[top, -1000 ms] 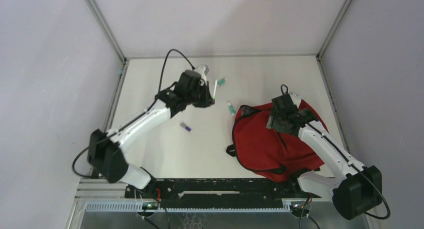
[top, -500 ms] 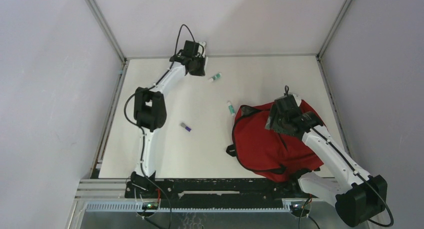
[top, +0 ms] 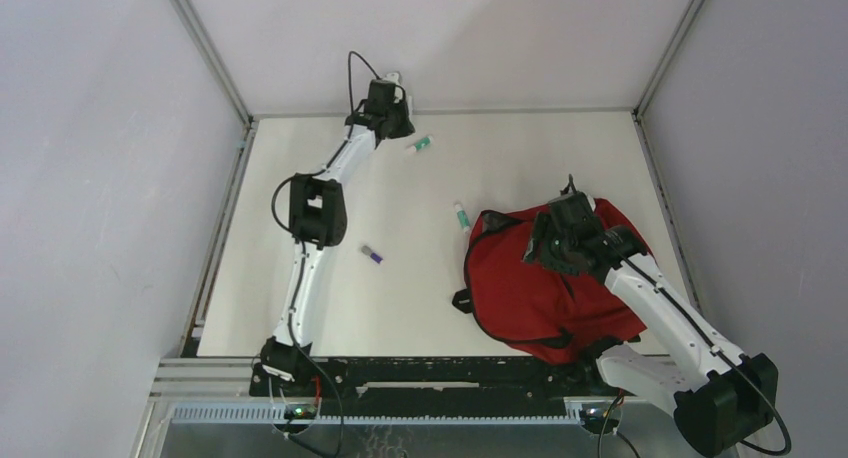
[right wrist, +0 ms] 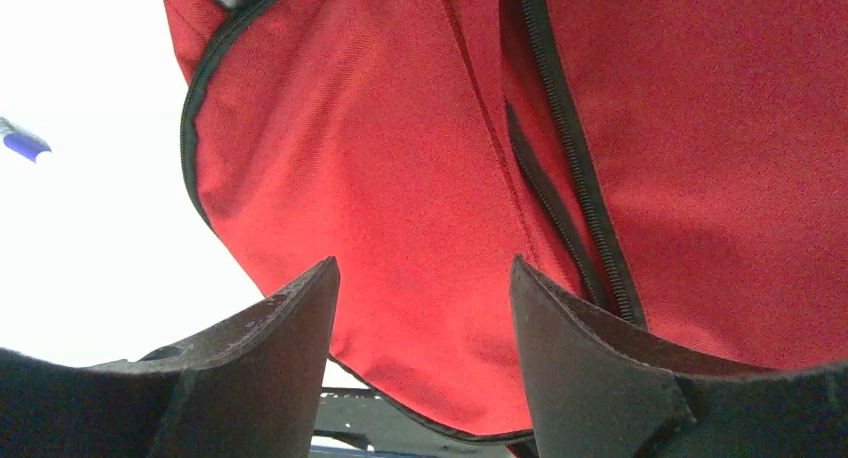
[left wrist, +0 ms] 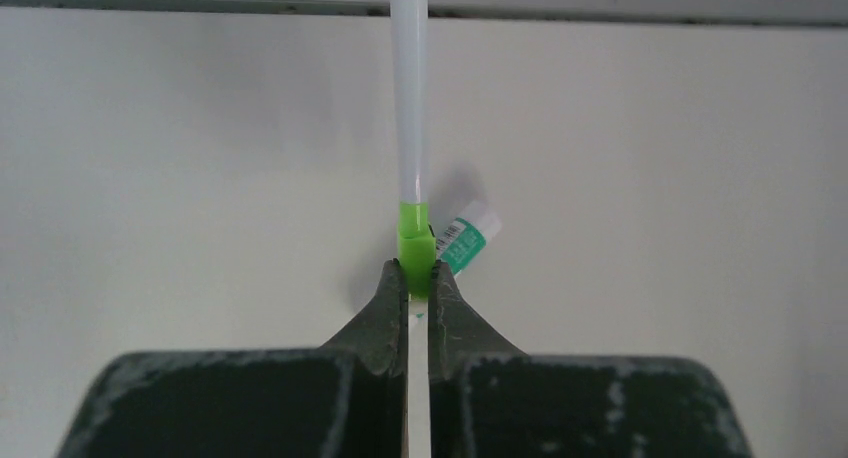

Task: Pack the student bag
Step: Move the stationery to the center of the board.

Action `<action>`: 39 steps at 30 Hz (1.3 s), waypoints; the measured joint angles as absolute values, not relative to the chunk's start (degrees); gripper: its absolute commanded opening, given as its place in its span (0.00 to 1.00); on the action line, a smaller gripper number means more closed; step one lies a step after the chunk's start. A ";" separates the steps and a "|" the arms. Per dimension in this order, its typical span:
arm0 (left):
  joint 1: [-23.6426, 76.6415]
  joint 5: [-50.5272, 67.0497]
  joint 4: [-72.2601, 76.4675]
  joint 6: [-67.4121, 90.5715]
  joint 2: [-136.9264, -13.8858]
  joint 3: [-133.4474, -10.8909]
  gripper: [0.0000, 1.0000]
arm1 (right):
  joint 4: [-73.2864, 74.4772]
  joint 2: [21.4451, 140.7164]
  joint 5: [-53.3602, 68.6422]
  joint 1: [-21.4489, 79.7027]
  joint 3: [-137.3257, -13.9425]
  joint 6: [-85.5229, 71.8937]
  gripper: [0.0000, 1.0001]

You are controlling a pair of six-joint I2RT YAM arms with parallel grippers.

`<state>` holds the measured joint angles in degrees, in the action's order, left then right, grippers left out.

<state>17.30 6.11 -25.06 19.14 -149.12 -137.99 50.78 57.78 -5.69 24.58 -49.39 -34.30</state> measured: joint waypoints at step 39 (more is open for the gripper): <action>14.96 15.88 -1.98 56.29 -140.33 -107.48 0.00 | 38.74 88.49 -3.01 5.21 -73.82 -30.85 0.96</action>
